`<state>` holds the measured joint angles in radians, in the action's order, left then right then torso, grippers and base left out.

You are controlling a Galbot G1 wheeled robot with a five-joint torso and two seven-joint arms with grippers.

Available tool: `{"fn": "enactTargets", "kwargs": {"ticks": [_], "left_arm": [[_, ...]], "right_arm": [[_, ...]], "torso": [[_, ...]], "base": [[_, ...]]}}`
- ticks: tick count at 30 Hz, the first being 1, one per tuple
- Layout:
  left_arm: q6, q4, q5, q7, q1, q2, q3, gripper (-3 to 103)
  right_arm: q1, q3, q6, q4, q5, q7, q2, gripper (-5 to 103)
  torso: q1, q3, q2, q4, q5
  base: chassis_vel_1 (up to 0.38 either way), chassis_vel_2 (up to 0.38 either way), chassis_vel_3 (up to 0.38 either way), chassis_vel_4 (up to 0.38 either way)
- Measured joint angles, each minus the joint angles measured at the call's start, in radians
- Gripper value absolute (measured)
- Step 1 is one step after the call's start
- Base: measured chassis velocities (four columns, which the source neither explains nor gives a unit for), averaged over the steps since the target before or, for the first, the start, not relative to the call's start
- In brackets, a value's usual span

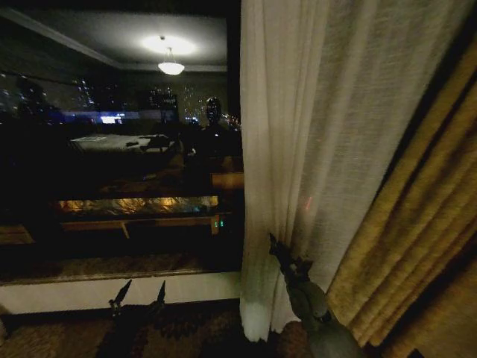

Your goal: Open the curtains by pulling them apart, changing their state from closed to fully open.

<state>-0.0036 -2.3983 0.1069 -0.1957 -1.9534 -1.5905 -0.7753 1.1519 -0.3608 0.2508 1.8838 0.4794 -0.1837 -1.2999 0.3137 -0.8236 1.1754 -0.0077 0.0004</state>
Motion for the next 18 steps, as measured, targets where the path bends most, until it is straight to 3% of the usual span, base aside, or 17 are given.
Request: {"fn": "enactTargets", "kwargs": {"ticks": [18], "left_arm": [[-0.002,0.004,-0.002,0.0,0.003,0.0,0.0,100]], "right_arm": [[-0.006,0.002,-0.028,-0.012,-0.002,0.007,0.003,0]], "torso": [[0.0,0.0,0.0,0.0,-0.0001]], "base": [[-0.355,-0.348,0.354,0.352]]}}
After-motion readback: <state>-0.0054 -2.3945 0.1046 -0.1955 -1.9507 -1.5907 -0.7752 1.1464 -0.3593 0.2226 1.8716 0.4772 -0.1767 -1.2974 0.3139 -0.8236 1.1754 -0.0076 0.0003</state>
